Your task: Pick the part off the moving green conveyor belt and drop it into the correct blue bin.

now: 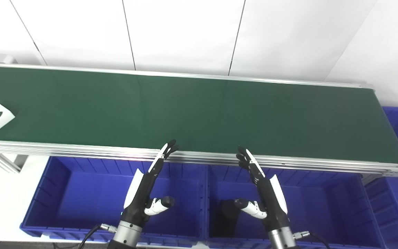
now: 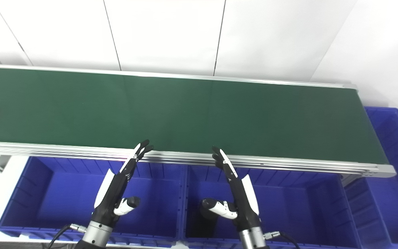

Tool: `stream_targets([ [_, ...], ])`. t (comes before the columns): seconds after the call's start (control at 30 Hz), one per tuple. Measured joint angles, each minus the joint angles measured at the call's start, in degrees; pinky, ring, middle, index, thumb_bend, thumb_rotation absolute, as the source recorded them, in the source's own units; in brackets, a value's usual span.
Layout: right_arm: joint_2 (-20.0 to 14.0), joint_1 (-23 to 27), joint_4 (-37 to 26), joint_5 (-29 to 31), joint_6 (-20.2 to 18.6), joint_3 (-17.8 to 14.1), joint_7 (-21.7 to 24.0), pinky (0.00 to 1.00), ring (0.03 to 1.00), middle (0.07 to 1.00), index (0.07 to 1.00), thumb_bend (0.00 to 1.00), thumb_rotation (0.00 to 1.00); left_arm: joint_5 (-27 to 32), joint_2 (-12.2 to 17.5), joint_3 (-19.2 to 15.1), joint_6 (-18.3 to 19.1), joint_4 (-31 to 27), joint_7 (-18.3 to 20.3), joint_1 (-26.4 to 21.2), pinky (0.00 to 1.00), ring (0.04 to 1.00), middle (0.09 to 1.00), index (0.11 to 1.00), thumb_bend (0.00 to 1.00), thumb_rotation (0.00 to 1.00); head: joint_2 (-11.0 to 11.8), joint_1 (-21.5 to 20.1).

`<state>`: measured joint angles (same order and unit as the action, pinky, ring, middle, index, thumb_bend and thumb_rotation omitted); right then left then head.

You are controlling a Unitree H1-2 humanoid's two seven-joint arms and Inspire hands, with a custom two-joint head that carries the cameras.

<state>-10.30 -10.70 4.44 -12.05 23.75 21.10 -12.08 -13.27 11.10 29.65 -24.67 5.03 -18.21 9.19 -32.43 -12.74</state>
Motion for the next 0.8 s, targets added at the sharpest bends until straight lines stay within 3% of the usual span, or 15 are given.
stream_targets([
  [0.43, 0.0, 0.02, 0.04, 1.12, 0.02, -0.03, 0.05, 0.89, 0.921, 0.964, 0.945, 1.0, 0.84, 0.35, 0.3, 0.4, 0.0, -0.01, -0.6, -0.06, 0.95, 0.953, 0.915, 0.958, 0.92, 1.0, -1.05, 0.88],
  [0.63, 0.74, 0.95, 1.42, 0.5, 0.07, 0.25, -0.07, 0.87, 0.907, 0.955, 0.948, 1.0, 0.86, 1.51, 1.01, 0.1, 0.0, -0.04, -0.5, -0.17, 0.97, 0.952, 0.92, 0.974, 0.88, 1.0, -0.79, -5.79],
  [0.8, 1.66, 1.83, 2.1, -0.63, 0.08, 1.22, -0.68, 0.85, 0.913, 0.96, 0.947, 1.0, 0.86, 2.88, 2.3, -0.53, -0.01, -0.07, 1.03, -0.26, 1.0, 0.976, 0.939, 0.988, 0.87, 1.0, -0.44, -7.91],
])
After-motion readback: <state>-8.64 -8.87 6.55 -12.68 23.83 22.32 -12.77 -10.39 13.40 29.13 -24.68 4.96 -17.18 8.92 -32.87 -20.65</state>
